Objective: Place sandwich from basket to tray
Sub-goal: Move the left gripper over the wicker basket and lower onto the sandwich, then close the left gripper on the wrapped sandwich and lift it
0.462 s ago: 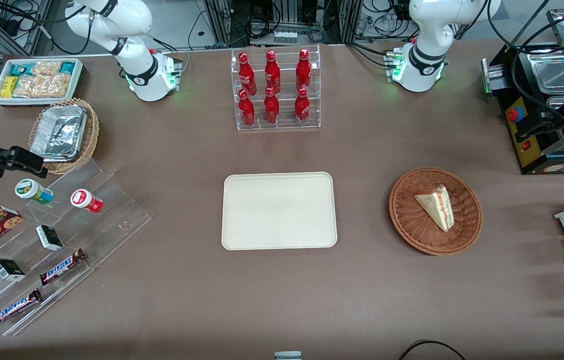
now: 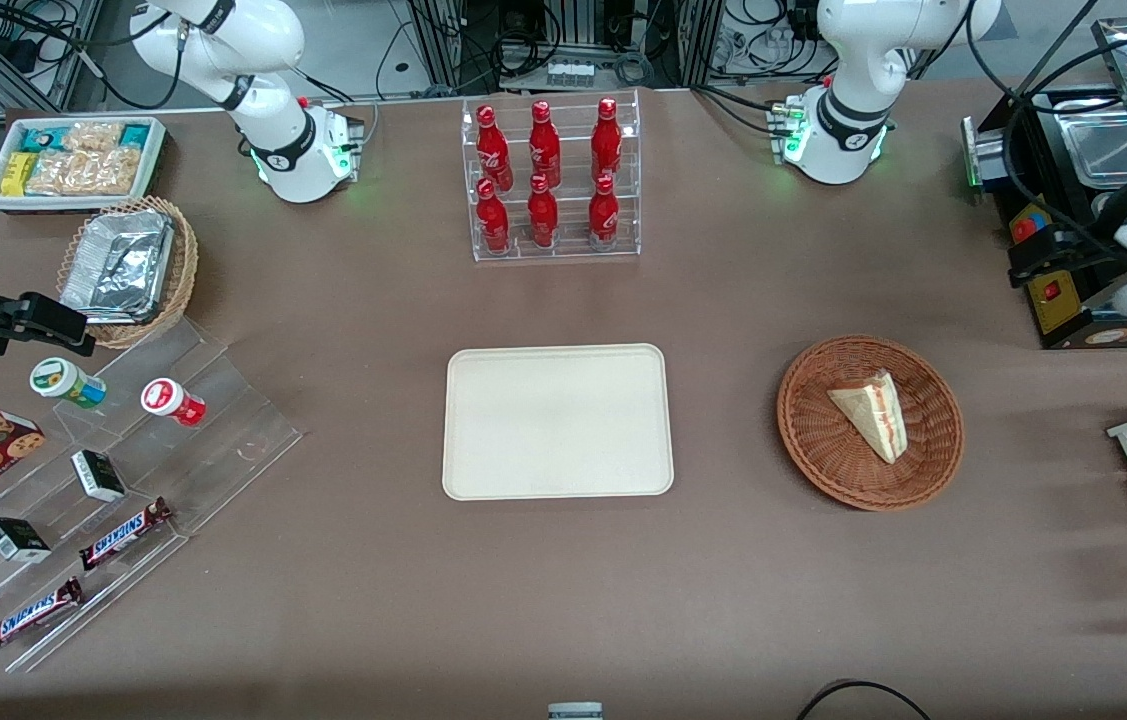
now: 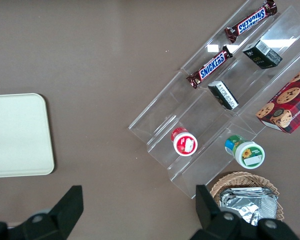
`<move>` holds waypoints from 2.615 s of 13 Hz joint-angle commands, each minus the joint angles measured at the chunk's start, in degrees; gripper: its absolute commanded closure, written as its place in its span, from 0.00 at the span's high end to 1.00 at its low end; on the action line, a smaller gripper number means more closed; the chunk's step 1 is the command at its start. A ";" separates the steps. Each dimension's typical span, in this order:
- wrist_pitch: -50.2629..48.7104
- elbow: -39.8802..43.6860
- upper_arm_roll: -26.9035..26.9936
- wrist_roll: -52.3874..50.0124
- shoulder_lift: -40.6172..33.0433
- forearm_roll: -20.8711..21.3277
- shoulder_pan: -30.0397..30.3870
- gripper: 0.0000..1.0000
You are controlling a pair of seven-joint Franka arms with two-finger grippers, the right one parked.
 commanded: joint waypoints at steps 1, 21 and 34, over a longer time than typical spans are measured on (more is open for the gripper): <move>5.32 -7.27 0.85 -0.63 -1.31 -0.59 -0.85 1.00; 52.19 -37.10 -1.61 -27.00 5.97 -0.59 -1.64 1.00; 61.78 -37.53 -1.70 -34.12 14.51 -0.59 -1.46 0.21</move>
